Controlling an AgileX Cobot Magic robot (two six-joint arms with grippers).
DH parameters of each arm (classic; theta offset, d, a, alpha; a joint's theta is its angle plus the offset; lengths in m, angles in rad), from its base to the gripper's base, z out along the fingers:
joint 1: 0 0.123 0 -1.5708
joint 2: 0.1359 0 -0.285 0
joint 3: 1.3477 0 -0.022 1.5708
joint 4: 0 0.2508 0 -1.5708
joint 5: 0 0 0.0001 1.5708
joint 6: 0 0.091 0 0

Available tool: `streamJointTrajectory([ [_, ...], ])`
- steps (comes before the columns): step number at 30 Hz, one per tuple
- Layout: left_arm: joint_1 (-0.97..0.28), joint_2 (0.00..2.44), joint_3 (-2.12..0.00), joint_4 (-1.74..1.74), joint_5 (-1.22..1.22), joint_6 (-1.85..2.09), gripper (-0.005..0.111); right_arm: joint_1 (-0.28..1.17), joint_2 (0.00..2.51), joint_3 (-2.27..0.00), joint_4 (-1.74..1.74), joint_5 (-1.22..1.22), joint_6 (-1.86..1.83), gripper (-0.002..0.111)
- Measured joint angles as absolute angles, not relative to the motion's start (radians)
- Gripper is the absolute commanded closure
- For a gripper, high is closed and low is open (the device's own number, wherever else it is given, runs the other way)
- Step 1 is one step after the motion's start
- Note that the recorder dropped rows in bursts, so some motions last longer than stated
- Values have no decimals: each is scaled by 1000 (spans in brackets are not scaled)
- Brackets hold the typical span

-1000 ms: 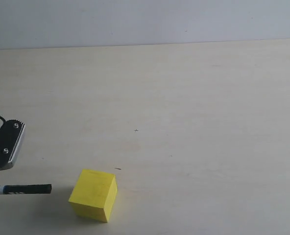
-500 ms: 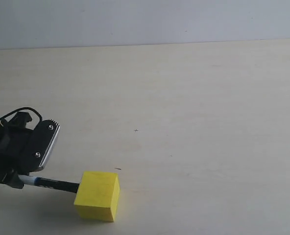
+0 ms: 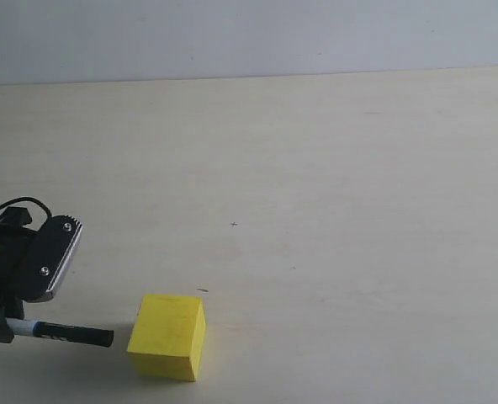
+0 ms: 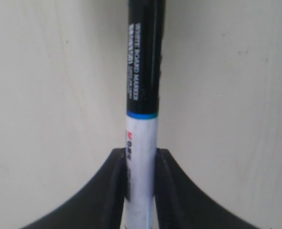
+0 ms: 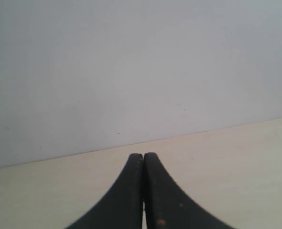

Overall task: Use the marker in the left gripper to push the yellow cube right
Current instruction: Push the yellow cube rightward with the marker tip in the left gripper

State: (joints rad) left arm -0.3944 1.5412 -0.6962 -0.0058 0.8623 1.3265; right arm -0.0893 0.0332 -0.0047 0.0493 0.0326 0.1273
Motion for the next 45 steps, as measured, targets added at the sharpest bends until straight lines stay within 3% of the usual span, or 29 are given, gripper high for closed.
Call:
streamJointTrajectory([
  [18,-394,1639,-696,-110,809,1360,107,-89,33,-5,49,33,127,108],
  [26,-479,1640,-717,-202,779,1367,107,-89,33,-5,49,33,127,108],
  [34,-438,1640,-719,-66,837,1243,107,-89,33,-5,49,33,127,108],
  [45,-436,1640,-719,-133,867,1190,107,-89,33,-5,49,33,127,108],
])
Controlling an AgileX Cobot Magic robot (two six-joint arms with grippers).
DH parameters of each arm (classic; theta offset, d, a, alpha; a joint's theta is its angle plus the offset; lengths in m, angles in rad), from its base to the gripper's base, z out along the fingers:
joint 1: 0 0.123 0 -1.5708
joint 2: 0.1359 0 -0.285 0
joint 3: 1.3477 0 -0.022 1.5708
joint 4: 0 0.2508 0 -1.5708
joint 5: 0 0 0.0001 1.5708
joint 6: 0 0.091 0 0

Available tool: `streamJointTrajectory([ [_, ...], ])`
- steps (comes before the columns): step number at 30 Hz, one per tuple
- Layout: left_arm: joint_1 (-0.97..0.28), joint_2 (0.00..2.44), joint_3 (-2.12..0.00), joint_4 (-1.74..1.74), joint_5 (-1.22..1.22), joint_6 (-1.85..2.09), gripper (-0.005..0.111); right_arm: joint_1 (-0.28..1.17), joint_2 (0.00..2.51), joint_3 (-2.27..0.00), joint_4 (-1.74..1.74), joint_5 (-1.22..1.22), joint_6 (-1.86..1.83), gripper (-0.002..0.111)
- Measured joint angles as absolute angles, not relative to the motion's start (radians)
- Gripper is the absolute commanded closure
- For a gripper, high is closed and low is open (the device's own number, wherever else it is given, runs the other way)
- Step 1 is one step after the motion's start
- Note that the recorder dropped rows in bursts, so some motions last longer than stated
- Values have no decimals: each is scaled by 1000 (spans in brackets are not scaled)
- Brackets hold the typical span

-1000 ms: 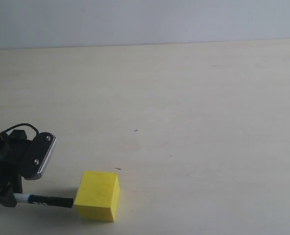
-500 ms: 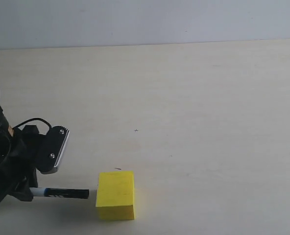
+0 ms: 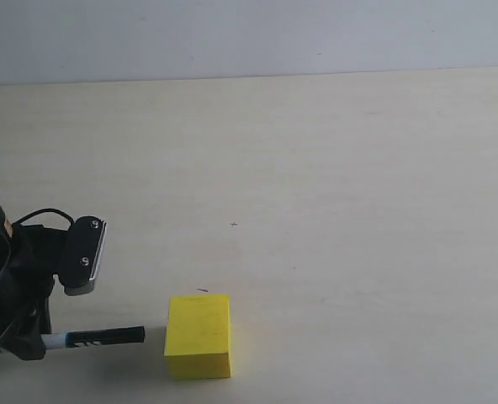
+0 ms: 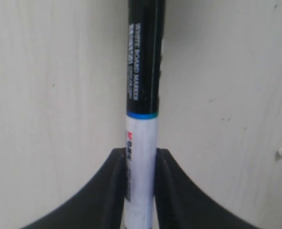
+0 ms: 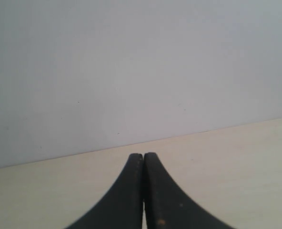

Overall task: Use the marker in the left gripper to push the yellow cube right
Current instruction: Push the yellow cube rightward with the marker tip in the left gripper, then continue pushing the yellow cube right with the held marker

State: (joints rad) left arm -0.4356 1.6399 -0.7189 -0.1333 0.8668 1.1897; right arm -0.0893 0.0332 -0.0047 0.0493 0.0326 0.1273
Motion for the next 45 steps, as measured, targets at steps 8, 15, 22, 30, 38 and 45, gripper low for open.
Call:
streamJointTrajectory([
  [8,-436,1640,-719,-105,865,1193,107,-89,33,-5,49,33,127,108],
  [15,-451,1640,-719,-90,860,1195,107,-89,33,-5,49,33,127,108],
  [22,-488,1640,-696,-90,757,1187,107,-89,33,-5,49,33,127,108],
  [30,-527,1640,-697,-121,750,1178,107,-89,33,-5,49,33,127,108],
  [38,-620,1640,-772,-163,712,1111,107,-89,33,-5,49,33,127,108],
  [45,-590,1640,-778,-20,837,1047,107,-89,33,-5,49,33,127,108],
])
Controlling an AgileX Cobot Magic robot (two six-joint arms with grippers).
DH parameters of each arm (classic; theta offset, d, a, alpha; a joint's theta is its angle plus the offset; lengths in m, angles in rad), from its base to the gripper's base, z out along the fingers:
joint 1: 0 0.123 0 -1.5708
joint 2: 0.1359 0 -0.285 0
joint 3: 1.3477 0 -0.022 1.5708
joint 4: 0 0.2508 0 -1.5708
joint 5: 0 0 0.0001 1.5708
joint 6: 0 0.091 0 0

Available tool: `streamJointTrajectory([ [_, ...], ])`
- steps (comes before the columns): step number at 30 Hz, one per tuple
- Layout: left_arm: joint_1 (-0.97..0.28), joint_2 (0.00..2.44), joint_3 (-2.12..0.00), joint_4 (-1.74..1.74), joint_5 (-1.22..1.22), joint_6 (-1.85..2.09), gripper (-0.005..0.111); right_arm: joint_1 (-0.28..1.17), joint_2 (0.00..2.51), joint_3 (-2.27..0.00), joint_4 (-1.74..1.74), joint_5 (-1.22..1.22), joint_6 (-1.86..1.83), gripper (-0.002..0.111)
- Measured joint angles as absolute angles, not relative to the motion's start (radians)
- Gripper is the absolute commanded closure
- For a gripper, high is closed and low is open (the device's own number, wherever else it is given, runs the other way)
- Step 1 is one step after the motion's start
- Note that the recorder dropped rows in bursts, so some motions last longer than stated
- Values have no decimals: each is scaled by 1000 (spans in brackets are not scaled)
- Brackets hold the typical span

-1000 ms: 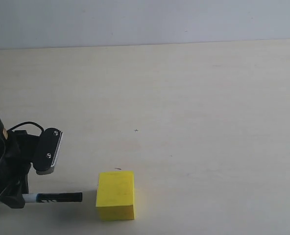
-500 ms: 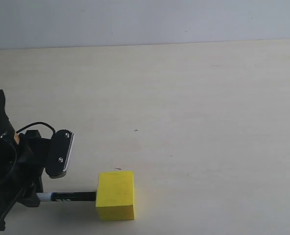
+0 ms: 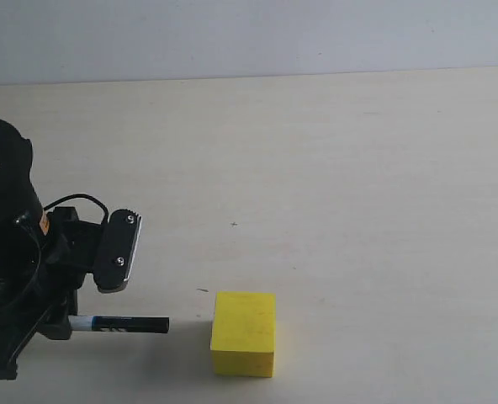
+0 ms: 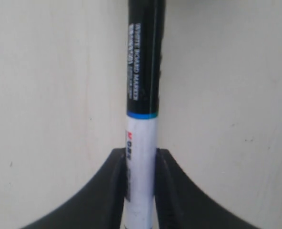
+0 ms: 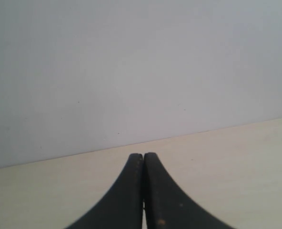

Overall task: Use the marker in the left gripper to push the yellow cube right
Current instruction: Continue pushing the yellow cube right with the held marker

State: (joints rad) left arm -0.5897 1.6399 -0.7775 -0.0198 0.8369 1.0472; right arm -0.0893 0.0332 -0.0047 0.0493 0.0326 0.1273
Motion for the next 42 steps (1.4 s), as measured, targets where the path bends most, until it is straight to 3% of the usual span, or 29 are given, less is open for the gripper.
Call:
streamJointTrajectory([
  [22,-644,1640,-771,-9,705,1091,107,-89,33,-5,49,33,127,108],
  [42,-681,1701,-767,0,736,941,107,-89,33,-5,49,33,127,108],
])
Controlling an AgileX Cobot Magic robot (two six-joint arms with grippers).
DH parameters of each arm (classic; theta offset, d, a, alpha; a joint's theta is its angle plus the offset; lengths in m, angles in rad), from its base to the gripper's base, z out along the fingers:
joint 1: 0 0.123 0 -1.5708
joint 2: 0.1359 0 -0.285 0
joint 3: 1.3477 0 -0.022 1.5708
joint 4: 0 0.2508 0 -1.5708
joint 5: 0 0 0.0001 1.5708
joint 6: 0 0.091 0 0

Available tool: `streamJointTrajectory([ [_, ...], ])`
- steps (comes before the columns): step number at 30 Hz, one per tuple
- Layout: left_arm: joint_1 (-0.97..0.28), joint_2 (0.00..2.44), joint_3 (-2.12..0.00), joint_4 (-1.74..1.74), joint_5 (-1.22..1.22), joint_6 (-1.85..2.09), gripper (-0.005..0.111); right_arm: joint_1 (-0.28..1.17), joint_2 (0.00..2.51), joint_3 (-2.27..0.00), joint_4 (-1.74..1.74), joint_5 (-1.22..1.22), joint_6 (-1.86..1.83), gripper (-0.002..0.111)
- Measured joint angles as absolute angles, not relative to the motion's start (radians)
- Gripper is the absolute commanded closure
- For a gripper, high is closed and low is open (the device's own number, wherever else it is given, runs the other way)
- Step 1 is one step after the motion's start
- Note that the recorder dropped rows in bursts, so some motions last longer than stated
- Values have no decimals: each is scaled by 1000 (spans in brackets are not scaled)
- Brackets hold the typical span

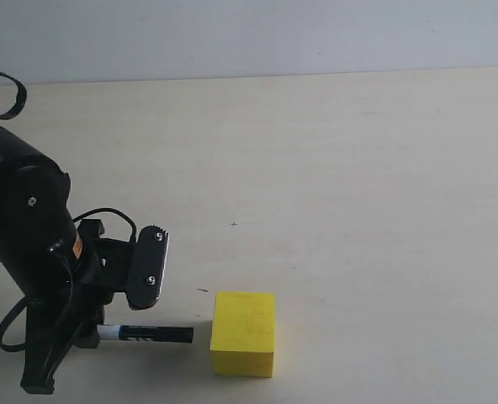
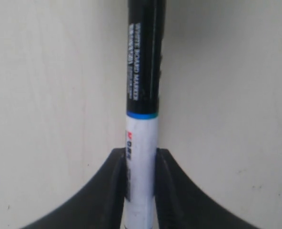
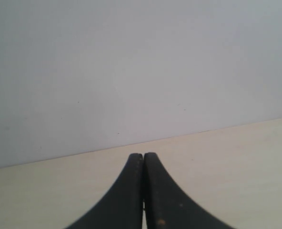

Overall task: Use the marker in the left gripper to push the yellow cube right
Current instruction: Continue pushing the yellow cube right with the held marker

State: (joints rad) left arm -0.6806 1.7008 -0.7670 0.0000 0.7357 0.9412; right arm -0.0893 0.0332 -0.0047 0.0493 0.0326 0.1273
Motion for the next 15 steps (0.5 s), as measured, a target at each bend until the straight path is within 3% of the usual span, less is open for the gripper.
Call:
streamJointTrajectory([
  [6,-692,1705,-791,-7,747,933,107,-89,33,-5,49,33,127,108],
  [12,-806,1705,-876,-10,765,879,107,-89,33,-5,49,33,127,108],
  [15,-805,1705,-902,0,787,821,107,-89,33,-5,49,33,127,108],
])
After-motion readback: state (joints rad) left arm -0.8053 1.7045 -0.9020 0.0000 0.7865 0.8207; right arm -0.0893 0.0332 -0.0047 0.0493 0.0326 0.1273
